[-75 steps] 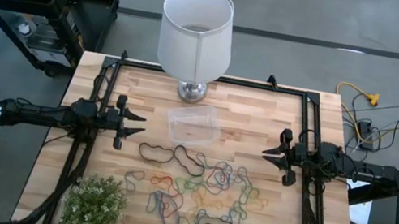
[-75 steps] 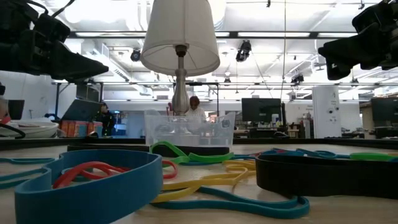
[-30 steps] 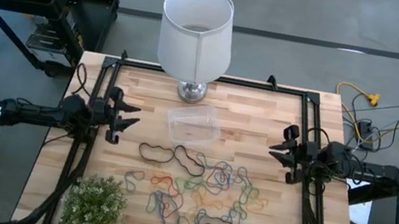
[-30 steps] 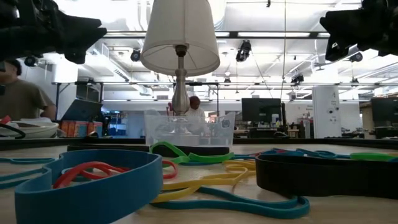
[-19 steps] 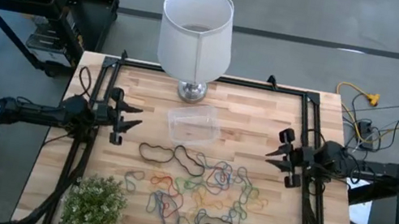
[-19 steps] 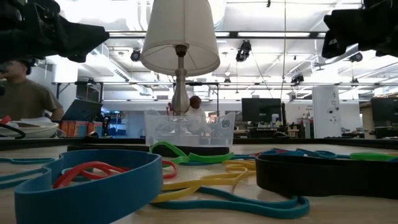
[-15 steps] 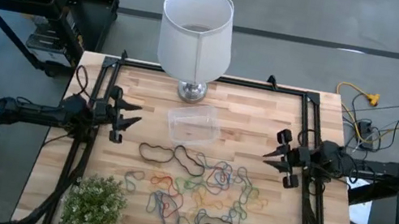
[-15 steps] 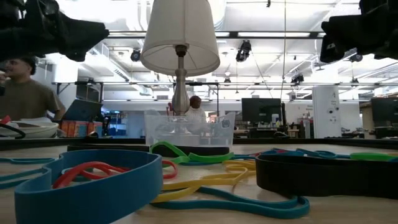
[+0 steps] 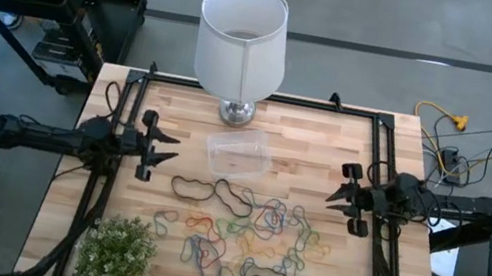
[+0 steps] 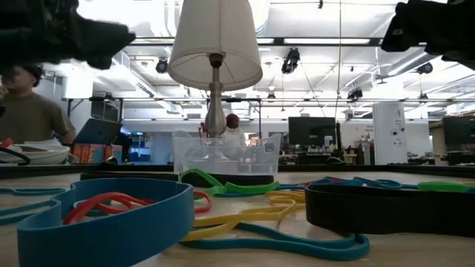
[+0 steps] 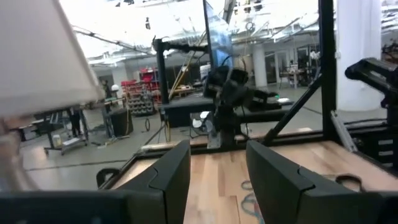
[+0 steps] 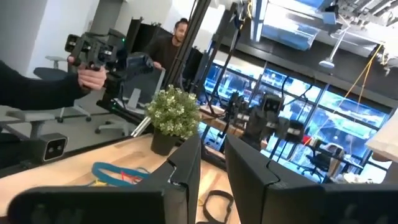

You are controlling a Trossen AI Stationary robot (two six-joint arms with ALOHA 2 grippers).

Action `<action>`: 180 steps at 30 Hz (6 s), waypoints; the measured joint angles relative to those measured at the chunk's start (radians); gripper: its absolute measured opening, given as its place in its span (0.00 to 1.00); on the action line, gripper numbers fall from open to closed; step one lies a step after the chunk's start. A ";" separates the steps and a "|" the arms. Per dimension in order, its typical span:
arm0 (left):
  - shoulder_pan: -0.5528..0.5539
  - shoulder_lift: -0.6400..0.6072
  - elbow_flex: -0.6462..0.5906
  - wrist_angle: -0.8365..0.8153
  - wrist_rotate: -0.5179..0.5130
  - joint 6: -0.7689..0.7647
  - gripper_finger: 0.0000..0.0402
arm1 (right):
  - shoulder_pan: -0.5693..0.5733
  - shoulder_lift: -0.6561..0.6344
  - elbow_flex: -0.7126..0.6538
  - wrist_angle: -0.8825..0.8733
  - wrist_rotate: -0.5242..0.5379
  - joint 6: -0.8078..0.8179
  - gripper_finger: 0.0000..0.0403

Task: Pick and place rubber bands into bin
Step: Put the black rubber band into the transparent container

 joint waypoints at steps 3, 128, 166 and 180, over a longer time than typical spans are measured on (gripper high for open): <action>0.000 0.119 0.085 0.007 0.021 0.015 0.35 | 0.000 0.008 0.000 -0.003 0.000 0.022 0.17; -0.496 1.110 0.964 -1.447 -0.368 -0.698 0.00 | 0.000 0.018 0.000 -0.101 0.001 0.281 0.17; -0.429 1.084 1.021 -0.850 -1.024 0.043 0.00 | 0.000 0.018 0.000 -0.108 0.002 0.279 0.17; -0.147 1.084 0.988 -0.758 -0.802 0.094 0.00 | 0.000 0.018 0.000 -0.112 0.002 0.278 0.17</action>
